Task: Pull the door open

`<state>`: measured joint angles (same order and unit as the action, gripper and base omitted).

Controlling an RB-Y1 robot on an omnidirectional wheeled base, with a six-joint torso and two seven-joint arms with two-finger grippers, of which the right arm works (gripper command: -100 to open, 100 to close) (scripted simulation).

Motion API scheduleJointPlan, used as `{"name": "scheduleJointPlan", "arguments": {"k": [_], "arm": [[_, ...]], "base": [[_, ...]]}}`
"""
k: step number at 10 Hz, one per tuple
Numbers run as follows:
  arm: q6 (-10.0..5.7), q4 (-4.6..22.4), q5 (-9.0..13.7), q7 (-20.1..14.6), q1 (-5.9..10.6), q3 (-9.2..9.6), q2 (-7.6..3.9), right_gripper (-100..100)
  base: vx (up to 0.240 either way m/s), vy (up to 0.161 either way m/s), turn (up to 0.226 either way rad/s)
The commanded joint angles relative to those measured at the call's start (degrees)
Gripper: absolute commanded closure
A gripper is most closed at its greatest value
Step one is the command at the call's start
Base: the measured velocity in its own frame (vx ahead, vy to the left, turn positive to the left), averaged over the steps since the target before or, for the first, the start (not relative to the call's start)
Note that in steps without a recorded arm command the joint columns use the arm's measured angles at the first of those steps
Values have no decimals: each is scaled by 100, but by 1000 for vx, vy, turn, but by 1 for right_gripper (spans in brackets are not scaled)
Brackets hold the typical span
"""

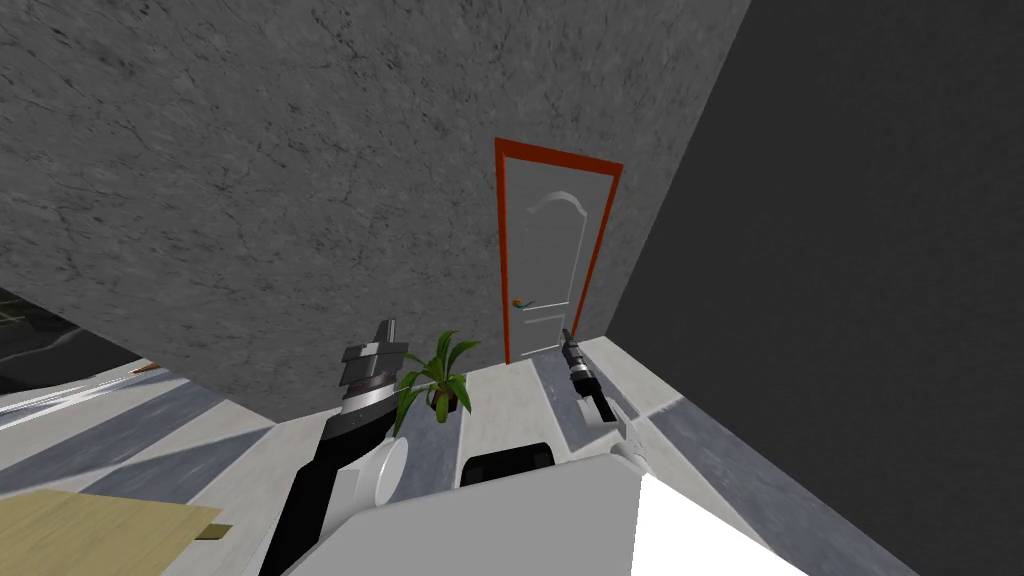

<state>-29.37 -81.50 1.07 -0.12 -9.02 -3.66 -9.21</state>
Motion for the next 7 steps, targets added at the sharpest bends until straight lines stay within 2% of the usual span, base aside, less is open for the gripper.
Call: {"name": "scheduleJointPlan", "arguments": {"k": [1, 5, 6, 7], "arm": [[-55, 271, 46, -26, 113, -11, -56, -100], [-213, 989, 181, -82, 461, -31, -188, -100], [-213, 1053, 181, -82, 461, -31, -188, -100], [-251, 1244, 214, -96, 545, -36, -220, -100]], "base": [[63, 6, 110], [105, -4, 152], [71, -2, 48], [60, 1, 84]]}}
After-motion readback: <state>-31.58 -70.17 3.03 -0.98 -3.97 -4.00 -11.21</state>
